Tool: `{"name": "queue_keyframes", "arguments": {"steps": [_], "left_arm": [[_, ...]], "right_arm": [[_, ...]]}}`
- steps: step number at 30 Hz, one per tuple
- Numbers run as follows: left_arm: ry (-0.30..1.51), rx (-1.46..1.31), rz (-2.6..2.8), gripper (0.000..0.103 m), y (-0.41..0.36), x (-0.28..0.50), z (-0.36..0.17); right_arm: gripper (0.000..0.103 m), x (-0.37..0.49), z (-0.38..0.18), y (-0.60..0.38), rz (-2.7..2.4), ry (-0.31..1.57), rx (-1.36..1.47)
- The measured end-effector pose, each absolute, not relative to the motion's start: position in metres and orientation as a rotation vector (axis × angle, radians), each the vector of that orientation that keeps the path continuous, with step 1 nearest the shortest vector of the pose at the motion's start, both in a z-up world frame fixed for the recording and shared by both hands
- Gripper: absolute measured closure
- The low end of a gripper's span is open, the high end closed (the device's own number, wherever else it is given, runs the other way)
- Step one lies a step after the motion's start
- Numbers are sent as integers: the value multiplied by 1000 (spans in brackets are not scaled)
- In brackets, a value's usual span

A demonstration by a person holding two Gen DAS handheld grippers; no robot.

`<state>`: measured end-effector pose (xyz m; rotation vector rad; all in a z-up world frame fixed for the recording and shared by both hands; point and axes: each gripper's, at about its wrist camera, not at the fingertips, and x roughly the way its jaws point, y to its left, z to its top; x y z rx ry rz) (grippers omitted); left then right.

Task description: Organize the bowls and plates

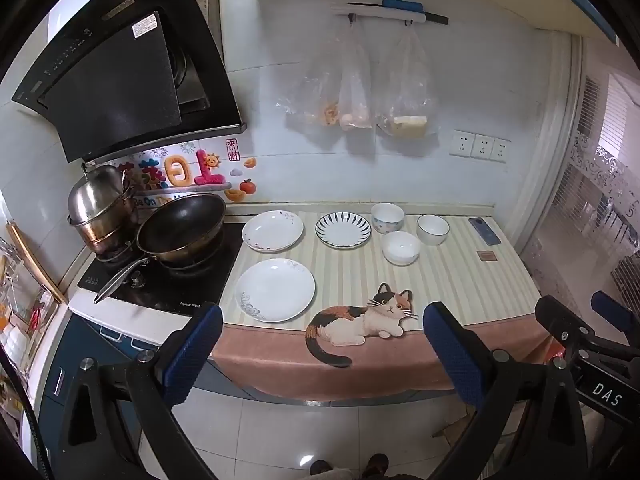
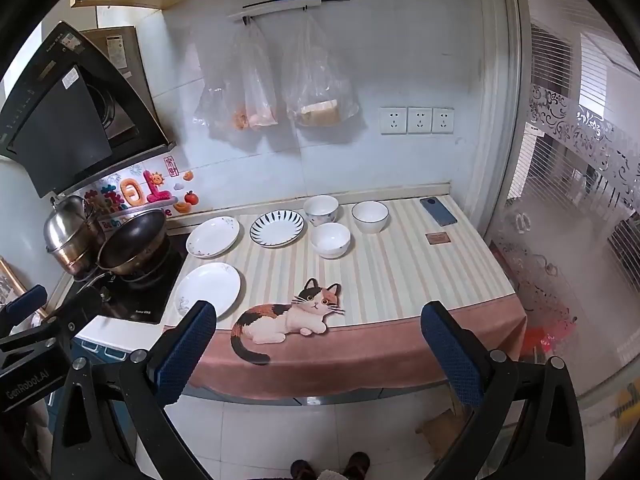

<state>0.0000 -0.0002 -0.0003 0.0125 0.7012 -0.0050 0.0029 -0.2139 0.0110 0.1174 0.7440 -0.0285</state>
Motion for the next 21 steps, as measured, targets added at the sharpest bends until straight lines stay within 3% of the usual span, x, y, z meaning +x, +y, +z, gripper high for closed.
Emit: {"name": "queue_keyframes", "arguments": {"steps": [21], "left_arm": [[709, 22, 5, 0, 0, 0, -1]], "right_arm": [[0, 17, 14, -214, -18, 743, 110]]}}
